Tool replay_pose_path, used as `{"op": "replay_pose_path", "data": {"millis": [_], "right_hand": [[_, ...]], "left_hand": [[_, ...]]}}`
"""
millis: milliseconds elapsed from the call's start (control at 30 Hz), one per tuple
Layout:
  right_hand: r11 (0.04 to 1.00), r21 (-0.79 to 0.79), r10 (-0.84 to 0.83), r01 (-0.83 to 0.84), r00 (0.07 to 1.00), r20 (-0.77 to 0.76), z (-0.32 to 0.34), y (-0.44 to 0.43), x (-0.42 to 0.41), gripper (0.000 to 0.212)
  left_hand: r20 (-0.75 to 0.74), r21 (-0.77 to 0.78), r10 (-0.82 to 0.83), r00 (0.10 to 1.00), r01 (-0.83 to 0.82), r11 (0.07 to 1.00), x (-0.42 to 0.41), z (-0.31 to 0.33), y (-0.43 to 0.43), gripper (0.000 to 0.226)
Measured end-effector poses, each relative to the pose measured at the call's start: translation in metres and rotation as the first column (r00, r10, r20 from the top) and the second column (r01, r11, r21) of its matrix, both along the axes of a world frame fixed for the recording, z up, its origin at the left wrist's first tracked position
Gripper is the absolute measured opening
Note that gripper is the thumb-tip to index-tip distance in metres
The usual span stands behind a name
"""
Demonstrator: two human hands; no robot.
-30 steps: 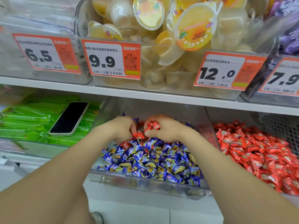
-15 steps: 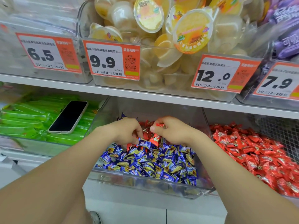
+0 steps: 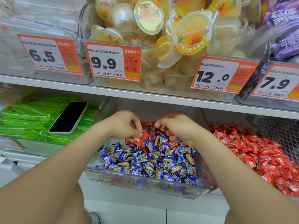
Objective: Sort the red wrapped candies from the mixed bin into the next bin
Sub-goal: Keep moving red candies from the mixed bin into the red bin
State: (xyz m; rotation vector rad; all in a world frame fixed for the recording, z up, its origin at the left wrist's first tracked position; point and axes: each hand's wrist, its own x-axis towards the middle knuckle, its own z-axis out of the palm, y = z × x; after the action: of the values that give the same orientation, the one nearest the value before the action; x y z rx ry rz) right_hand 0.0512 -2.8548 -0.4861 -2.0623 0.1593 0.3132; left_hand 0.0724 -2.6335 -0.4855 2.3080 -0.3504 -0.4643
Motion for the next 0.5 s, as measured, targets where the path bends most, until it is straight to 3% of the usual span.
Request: {"op": "replay_pose_path", "data": {"millis": [100, 167, 233, 367, 500], "right_hand": [[0.978, -0.206, 0.050, -0.038, 0.998, 0.050, 0.005, -0.004, -0.001, 0.021], [0.854, -0.500, 0.224, -0.142, 0.968, 0.108, 0.009, -0.010, -0.004, 0.025], [0.708, -0.670, 0.356, -0.223, 0.932, 0.066, 0.010, -0.015, -0.008, 0.023], [0.643, -0.716, 0.401, -0.272, 0.916, 0.013, 0.009, -0.019, -0.016, 0.011], [0.515, -0.818, 0.393, -0.256, 0.919, -0.040, 0.004, -0.016, -0.019, 0.034]], "left_hand": [[-0.018, -0.060, 0.095, 0.995, -0.096, 0.994, 0.003, -0.005, 0.002, 0.008], [0.004, 0.008, 0.091, 0.996, -0.091, 0.996, 0.006, -0.009, 0.003, 0.022], [0.003, 0.082, 0.064, 0.998, -0.064, 0.995, 0.006, -0.011, 0.002, 0.041], [-0.005, 0.105, 0.035, 0.999, -0.034, 0.994, 0.006, -0.012, -0.007, 0.044], [0.009, 0.154, -0.016, 1.000, 0.015, 0.988, 0.010, -0.017, -0.011, 0.025]]}}
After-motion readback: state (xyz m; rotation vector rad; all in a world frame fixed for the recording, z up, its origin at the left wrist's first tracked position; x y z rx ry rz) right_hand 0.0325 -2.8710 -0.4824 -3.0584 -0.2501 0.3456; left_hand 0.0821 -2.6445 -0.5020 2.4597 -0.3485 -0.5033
